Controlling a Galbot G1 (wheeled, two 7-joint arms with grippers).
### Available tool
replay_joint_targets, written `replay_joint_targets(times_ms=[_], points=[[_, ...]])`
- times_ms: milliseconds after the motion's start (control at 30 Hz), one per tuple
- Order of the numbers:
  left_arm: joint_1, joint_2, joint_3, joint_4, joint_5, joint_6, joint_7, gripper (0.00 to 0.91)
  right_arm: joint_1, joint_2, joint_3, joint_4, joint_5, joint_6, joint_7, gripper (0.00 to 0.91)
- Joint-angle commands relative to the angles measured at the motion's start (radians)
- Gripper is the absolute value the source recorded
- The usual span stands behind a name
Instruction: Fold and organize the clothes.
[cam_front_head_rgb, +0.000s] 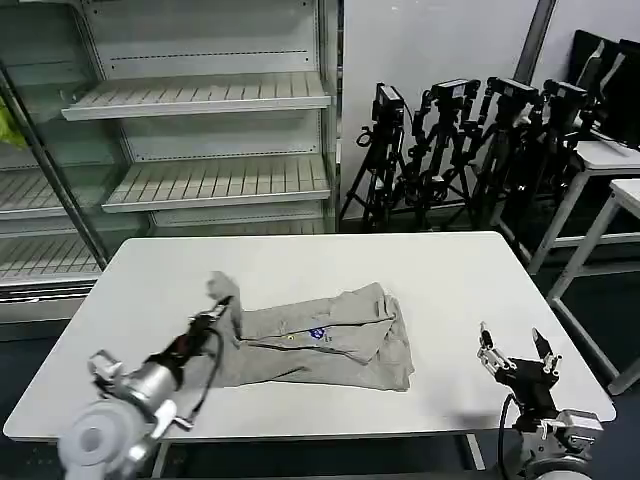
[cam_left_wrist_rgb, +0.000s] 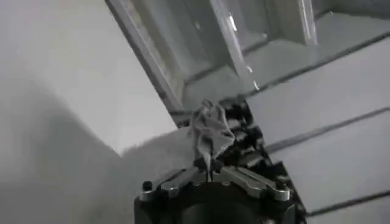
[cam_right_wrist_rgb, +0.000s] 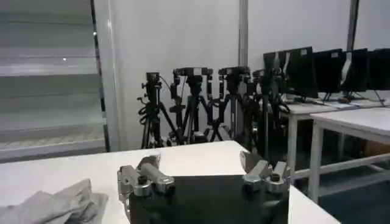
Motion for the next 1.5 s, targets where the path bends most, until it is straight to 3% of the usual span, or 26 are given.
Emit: replay_joint_targets(times_ms=[33, 167, 767, 800, 833, 1167, 1367, 1500], points=[[-0.116, -0.231, 0.356, 0.091, 0.156, -0.030, -0.015, 0.020, -0.028, 0.006, 0.006, 0.009, -0.003, 0.004, -0.001, 0.907], [-0.157, -0.301, 0.415, 0.175, 0.228, -0.044, -0.031, 0.020, -0.039, 0.003, 0.020, 0.009, 0.004, 0.009, -0.001, 0.907], [-0.270, -0.309, 0.502, 0.415, 0.332, -0.125, -0.024, 0.020, -0.023, 0.010, 0.007, -0.002, 0.000, 0.005, 0.006, 0.907], [-0.276, -0.308, 0.498, 0.422, 0.332, -0.126, -0.022, 0.544, -0.023, 0.013, 0.006, -0.001, -0.001, 0.003, 0.006, 0.907], [-0.279, -0.308, 0.496, 0.423, 0.332, -0.126, -0.020, 0.887, -0.024, 0.015, 0.005, 0.000, -0.003, 0.003, 0.006, 0.907], [-0.240, -0.294, 0.481, 0.264, 0.324, -0.132, 0.034, 0.907, -0.031, 0.025, 0.003, 0.012, -0.016, -0.001, 0.006, 0.907], [-0.173, -0.229, 0.440, 0.090, 0.417, -0.169, 0.033, 0.907, -0.030, 0.031, -0.001, 0.024, -0.024, -0.005, 0.006, 0.907], [-0.120, -0.117, 0.341, 0.004, 0.477, -0.121, 0.031, 0.907, -0.029, 0.031, -0.002, 0.024, -0.021, -0.006, 0.006, 0.907]])
